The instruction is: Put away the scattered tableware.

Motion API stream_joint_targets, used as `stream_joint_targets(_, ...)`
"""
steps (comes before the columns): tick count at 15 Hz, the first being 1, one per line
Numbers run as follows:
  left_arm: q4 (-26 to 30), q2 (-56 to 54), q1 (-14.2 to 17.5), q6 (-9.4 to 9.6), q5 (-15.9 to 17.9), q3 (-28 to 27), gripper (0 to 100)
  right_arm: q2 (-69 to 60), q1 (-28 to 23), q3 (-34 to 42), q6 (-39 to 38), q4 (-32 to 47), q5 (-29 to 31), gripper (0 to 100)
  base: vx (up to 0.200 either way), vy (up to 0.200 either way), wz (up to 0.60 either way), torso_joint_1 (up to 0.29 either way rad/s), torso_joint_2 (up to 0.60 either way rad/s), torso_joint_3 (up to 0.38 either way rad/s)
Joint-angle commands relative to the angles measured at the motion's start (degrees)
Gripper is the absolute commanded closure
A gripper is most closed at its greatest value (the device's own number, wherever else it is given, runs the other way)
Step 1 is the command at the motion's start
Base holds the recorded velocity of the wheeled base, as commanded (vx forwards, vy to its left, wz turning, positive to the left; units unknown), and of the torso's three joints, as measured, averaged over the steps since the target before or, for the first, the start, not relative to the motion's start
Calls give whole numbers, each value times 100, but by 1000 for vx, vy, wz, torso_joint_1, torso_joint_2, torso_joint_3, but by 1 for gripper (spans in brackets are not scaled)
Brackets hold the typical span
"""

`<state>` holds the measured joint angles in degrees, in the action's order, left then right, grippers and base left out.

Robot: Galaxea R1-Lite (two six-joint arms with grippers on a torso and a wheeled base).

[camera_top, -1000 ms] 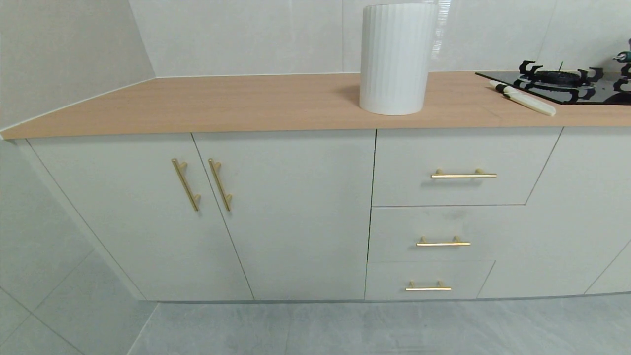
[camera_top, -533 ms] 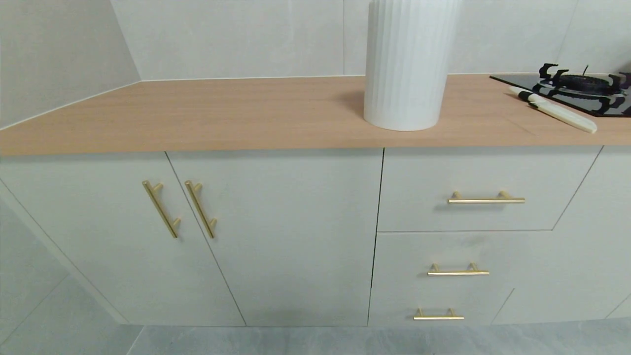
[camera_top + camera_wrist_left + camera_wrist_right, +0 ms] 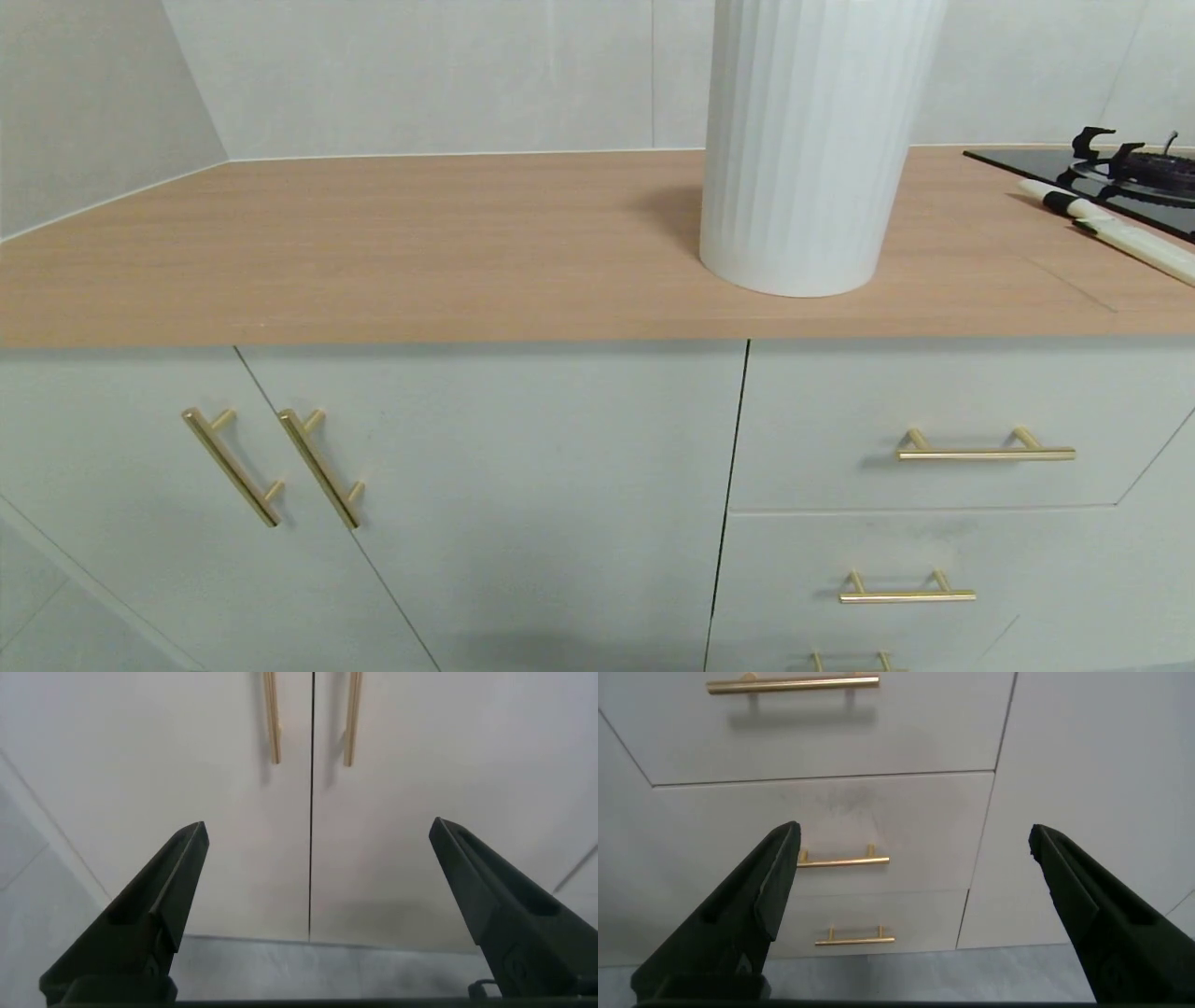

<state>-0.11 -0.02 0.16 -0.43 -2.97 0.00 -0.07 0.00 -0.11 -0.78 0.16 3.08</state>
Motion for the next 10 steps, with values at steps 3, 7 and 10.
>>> stream_joint_targets(3, -7, 2, 2, -1, -1, 0, 0, 7, 0, -7, -1, 2, -1, 0, 0, 0, 0, 0, 0, 0)
stream_joint_targets(7, -7, 2, 2, -1, -1, 0, 0, 7, 0, -7, -1, 2, -1, 0, 0, 0, 0, 0, 0, 0)
stream_joint_targets(10, -7, 2, 2, -10, -1, 0, 0, 7, 0, -7, -1, 2, -1, 0, 0, 0, 0, 0, 0, 0)
